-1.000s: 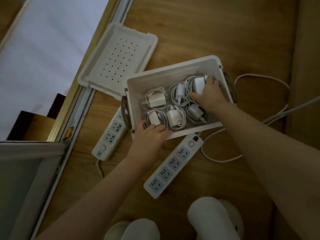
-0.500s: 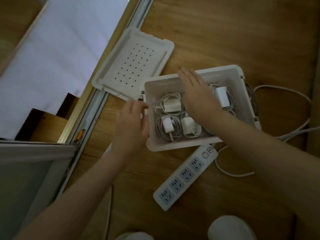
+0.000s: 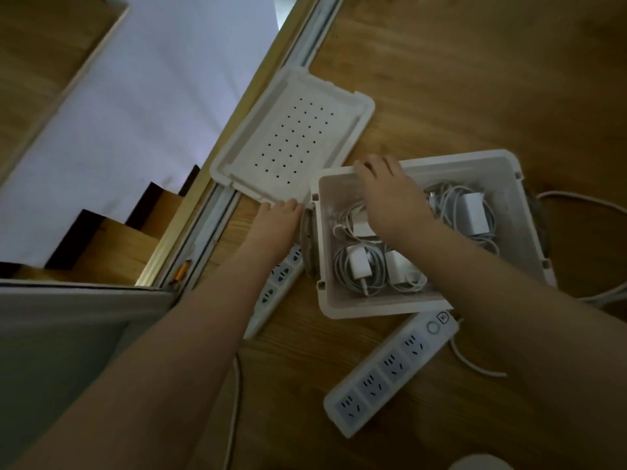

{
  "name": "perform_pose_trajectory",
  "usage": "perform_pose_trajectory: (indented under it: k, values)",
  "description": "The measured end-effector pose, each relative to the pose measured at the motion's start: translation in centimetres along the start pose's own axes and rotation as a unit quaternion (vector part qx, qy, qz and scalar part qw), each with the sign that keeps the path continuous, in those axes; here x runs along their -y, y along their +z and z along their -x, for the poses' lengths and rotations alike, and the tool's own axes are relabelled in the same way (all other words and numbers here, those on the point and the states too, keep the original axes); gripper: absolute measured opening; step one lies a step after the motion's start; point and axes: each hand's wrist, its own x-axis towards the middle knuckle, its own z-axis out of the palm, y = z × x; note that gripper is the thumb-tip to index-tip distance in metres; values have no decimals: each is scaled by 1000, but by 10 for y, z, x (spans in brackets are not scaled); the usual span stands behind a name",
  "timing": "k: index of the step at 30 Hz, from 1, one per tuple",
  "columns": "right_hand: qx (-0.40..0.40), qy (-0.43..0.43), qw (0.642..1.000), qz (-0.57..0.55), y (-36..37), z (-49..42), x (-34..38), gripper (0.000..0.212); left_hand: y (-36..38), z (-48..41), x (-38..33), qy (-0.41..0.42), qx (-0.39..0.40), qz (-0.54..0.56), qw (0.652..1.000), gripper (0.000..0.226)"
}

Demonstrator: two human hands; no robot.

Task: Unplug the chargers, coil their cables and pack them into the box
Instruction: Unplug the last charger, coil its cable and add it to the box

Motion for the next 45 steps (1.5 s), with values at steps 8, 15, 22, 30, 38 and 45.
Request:
perform_pose_trajectory:
  k: [8, 15, 22, 30, 38, 45]
  values:
    - [2, 4, 1000, -21, -1, 2, -2, 66, 4, 11, 3, 40, -5, -122, 992, 46]
    - [16, -8, 999, -35, -3, 3, -6, 71, -23, 10, 8, -1, -144, 1, 990, 42]
    - [-1, 43, 980, -193, -14, 19, 0, 74, -72, 9, -1, -99, -410, 357, 833, 16]
    - [-288, -37, 954, 76, -27, 41, -17, 55, -49, 39, -48, 98, -354, 324, 872, 14]
    - [-166, -104, 980, 26, -21, 75, -31, 26, -34, 60, -51, 168, -313, 287, 889, 12]
    - [-81, -200, 977, -2, 4, 122, -12, 47, -6, 102, -48, 109, -314, 301, 894, 8]
